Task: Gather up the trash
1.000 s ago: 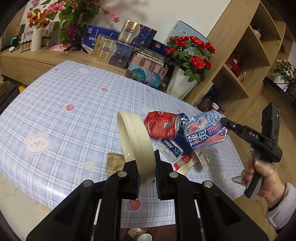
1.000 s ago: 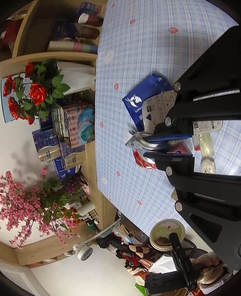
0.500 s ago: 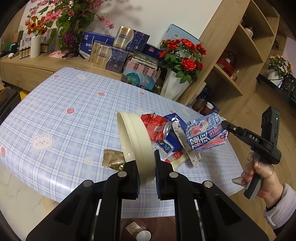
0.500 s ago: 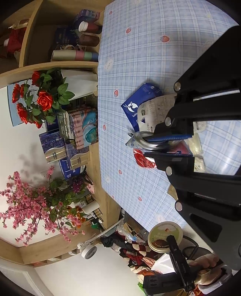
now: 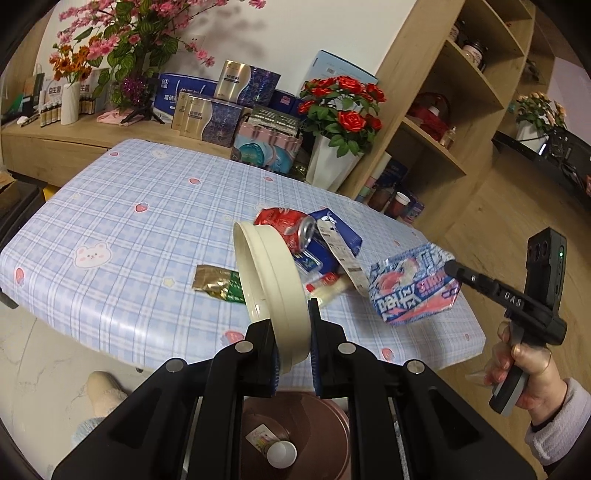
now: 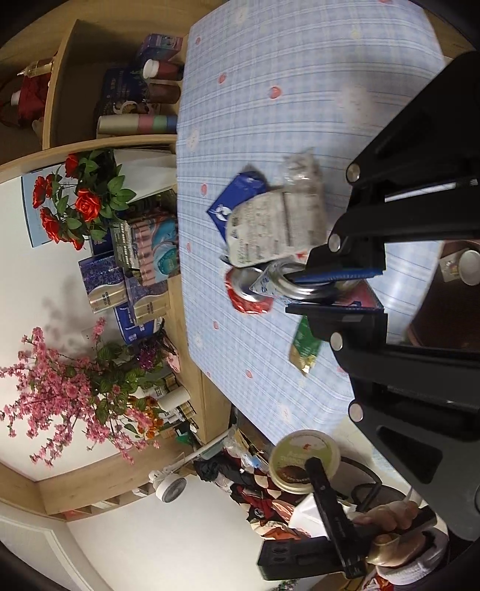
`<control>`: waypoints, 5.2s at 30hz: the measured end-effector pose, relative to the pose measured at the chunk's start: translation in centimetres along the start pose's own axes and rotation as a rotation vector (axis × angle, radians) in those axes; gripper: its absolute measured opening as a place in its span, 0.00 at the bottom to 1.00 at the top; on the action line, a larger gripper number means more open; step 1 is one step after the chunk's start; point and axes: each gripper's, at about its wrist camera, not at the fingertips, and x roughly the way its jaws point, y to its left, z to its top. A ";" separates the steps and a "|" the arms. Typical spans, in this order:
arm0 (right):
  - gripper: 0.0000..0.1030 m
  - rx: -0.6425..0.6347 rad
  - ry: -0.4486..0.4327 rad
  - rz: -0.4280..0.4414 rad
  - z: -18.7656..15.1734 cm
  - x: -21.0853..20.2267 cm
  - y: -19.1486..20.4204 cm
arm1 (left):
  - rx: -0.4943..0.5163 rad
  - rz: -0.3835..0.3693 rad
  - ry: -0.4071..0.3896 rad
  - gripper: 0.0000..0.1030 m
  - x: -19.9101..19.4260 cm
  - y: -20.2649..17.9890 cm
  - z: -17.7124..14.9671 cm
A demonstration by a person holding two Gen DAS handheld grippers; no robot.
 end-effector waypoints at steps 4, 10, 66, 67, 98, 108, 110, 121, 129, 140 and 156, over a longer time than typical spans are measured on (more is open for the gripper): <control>0.14 0.014 0.008 0.009 -2.6 -1.0 0.4 | 0.010 -0.004 -0.002 0.13 -0.8 -1.0 -1.5; 0.14 0.052 0.029 0.015 -6.1 -1.6 0.4 | 0.031 -0.010 0.009 0.13 -1.2 -2.1 -3.1; 0.94 0.023 0.026 -0.209 -9.3 -1.2 -0.2 | 0.160 -0.034 0.233 0.13 3.5 -5.3 -12.3; 0.94 0.024 0.027 -0.210 -9.3 -1.3 -0.3 | 0.162 -0.035 0.238 0.13 3.6 -5.3 -12.4; 0.95 0.037 -0.019 -0.298 -8.7 -1.5 -2.7 | 0.194 0.225 -0.097 0.88 1.2 -1.2 -4.3; 0.95 0.039 -0.026 -0.313 -8.2 -0.3 -4.2 | 0.225 0.243 -0.079 0.88 3.0 -0.1 -3.1; 0.95 0.047 -0.021 -0.313 -8.2 0.1 -4.6 | 0.222 0.242 -0.066 0.88 3.6 0.2 -3.0; 0.95 0.036 0.063 -0.340 -8.3 4.2 -7.0 | 0.220 0.257 0.035 0.83 9.5 2.1 -1.5; 0.95 0.059 0.099 -0.334 -7.8 6.9 -8.4 | 0.205 0.274 0.101 0.80 13.1 5.1 0.1; 0.94 0.074 0.128 -0.317 -7.4 9.1 -9.2 | 0.375 0.240 0.196 0.79 17.5 7.7 1.2; 0.95 0.087 0.153 -0.324 -6.9 10.5 -9.9 | 0.605 0.047 0.368 0.79 24.3 5.3 3.1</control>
